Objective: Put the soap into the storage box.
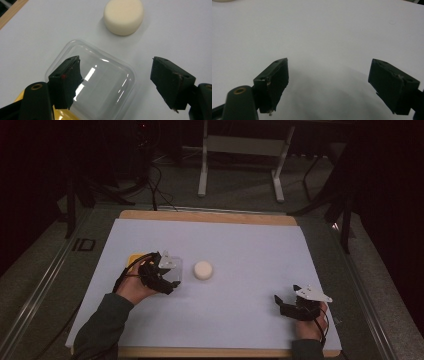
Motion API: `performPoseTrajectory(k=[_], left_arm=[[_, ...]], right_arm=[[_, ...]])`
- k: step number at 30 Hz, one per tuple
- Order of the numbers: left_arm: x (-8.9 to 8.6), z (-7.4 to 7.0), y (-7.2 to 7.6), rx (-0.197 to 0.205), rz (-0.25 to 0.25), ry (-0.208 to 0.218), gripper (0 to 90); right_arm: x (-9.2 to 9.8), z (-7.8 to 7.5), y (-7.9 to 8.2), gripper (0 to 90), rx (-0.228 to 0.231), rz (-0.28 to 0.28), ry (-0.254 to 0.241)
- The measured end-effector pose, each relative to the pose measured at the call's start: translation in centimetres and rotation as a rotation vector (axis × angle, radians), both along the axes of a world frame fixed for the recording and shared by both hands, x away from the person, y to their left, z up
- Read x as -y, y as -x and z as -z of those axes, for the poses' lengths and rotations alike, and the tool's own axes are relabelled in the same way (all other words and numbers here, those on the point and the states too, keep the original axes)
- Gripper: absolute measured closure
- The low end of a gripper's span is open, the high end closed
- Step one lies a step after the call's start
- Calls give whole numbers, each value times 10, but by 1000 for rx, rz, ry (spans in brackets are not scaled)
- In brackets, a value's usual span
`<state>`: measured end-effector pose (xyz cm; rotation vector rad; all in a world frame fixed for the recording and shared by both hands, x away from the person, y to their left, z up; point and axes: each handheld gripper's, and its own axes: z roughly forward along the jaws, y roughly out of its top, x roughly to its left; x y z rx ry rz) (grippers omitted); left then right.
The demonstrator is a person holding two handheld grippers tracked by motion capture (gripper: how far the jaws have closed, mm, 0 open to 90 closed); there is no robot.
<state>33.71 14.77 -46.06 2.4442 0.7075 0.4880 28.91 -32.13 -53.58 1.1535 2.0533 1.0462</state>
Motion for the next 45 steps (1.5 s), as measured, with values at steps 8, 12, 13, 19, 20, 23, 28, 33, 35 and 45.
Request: performPoseTrajectory(k=[8,12,13,19,20,23,28,33,35,45], left_arm=[[9,1,-12,-33,12,0,249],[14,3,-16,-47,21,-16,249],[16,3,-17,-48,24,-20,249],[21,3,-22,-66,28,-23,244],[21,3,-22,-66,28,-23,244],[26,2,-28,-71,34,-33,244],[30,1,-32,-75,35,-31,243],[35,2,-37,-89,38,-42,244],[36,2,-40,-92,44,-46,244],[47,0,-48,-113,61,-77,243]], right_arm=[[0,0,0,167,-3,-8,6],[-1,0,0,167,-4,-11,11],[-1,0,0,167,-5,-12,14],[-2,1,-1,167,-13,-9,23],[-2,1,-1,167,-12,-10,23],[-2,0,-1,167,-12,-5,14],[-2,0,-1,167,-14,-5,18],[-2,0,-1,167,-13,-8,18],[-2,0,-1,167,-13,-8,18],[-2,0,-1,167,-14,-7,18]])
